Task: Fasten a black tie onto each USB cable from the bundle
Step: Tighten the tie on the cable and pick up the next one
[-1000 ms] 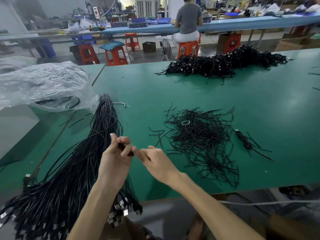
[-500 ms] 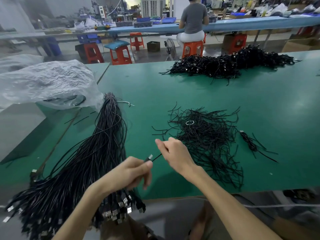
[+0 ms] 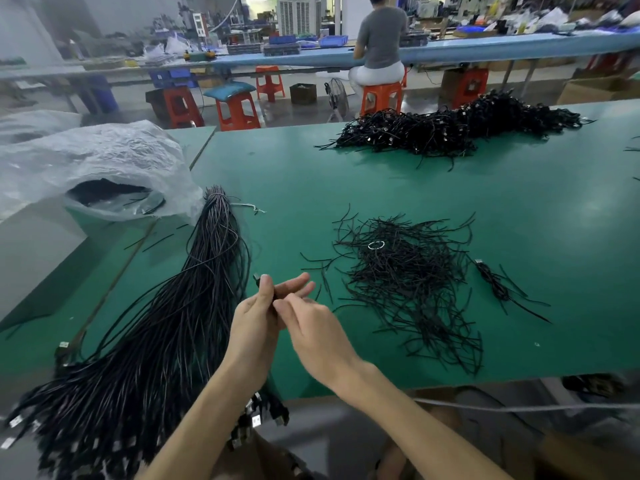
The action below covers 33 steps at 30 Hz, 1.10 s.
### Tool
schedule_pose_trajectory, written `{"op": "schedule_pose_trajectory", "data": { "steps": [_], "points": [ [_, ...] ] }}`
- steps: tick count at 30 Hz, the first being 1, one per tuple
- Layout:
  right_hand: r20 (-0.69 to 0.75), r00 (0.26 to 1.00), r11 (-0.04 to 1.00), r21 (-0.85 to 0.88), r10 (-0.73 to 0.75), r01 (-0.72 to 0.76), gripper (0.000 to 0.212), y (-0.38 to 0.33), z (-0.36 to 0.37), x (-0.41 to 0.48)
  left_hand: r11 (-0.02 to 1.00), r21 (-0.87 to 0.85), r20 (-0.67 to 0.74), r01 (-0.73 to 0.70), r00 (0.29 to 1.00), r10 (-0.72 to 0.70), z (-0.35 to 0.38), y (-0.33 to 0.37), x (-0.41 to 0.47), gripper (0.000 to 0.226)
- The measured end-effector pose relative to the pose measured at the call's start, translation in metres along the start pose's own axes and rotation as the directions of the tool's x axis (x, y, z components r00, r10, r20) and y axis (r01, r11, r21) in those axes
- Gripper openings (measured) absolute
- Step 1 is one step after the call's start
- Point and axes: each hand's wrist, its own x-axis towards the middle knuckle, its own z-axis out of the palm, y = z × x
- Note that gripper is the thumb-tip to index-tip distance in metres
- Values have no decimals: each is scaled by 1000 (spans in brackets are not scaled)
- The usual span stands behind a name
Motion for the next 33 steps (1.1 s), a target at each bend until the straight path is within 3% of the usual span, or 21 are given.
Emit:
{"op": "schedule_pose_trajectory", "data": {
  "steps": [3, 7, 11, 13, 18, 20, 23, 28, 31, 33],
  "points": [
    [54, 997, 998, 18, 54, -55, 34, 9, 1, -1, 988, -137, -51, 70, 996, -78, -2, 3, 3, 52],
    [101, 992, 997, 5, 79, -80, 32, 16, -5, -1, 933, -337, 15, 122, 992, -125, -11, 10, 5, 33],
    [151, 976, 984, 62, 154, -165, 29, 19, -11, 5, 918, -383, 13, 100, 995, -103, -14, 12, 6, 38],
    [184, 966, 969, 133, 182, -208, 20, 18, -13, 6, 940, -331, 24, 79, 997, -75, -12, 10, 6, 43],
    [251, 948, 914, 304, 196, -269, 47, 13, -17, 14, 985, -143, 101, 92, 992, -78, -5, 3, -1, 46],
    [272, 941, 884, 363, 202, -295, 38, 12, -16, 16, 983, -146, 149, 110, 985, -88, -3, 2, -3, 46],
    [226, 950, 890, 355, 214, -285, 21, 14, -15, 16, 983, -136, 175, 125, 979, -100, -5, 5, -3, 44],
    [206, 954, 879, 384, 218, -284, 27, 20, -21, 12, 987, -43, 329, 154, 935, -132, -20, 14, 3, 32],
    [143, 979, 920, 345, 146, -188, 26, 22, -23, 8, 992, 95, 368, 85, 923, -114, -26, 17, 5, 34],
    [97, 987, 942, 299, 128, -152, 28, 25, -26, 6, 973, 230, 321, -3, 944, -73, -26, 17, 5, 34]
  ]
}}
